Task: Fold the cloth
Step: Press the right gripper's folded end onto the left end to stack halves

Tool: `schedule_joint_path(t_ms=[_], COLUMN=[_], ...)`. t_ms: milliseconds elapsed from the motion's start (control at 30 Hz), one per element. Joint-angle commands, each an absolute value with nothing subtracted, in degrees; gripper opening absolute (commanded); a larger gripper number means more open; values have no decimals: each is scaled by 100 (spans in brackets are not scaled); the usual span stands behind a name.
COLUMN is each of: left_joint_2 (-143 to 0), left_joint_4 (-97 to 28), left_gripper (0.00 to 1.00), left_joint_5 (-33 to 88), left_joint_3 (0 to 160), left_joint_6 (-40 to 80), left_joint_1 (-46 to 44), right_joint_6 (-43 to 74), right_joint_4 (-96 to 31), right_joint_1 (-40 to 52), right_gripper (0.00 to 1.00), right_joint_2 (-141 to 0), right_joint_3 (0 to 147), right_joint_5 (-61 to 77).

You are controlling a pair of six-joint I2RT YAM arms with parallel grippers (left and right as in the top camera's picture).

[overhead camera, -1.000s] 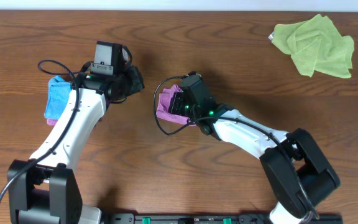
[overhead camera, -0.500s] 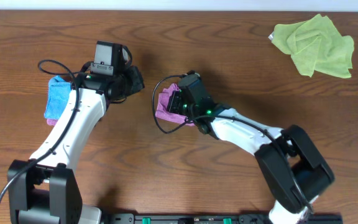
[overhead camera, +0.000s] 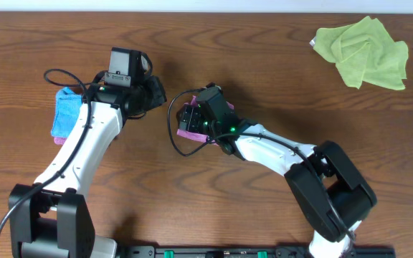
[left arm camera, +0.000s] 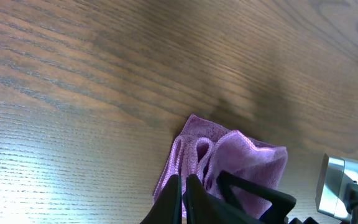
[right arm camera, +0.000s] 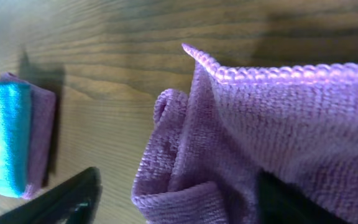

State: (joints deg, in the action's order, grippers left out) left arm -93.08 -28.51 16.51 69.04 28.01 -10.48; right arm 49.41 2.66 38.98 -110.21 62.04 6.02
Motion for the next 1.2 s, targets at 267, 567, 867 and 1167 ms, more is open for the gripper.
schedule_joint_path(t_ms=[267, 567, 867, 1167], left_joint_2=[-9201, -9201, -9201, -9074], left_joint_4=[-2867, -2805, -2764, -2792], left_gripper=[6, 6, 6, 73], left_joint_5=[1653, 1649, 1653, 1651], left_joint_3=[6864, 6864, 6908, 6960], left_joint_6=[2681, 2683, 2722, 2696], left_joint_1=[-1013, -1009, -923, -784], right_joint_6=[4812, 4816, 4821, 4464], right_joint_4=[388, 390, 386, 259], right_joint_1=[3940, 3948, 4097, 3885], right_gripper=[99, 99, 99, 99], right_joint_2=[-11067, -11067, -11069, -10733], right_joint_3=[6501, 6571, 6569, 6657], right_joint_5=[1330, 1802, 1911, 1806])
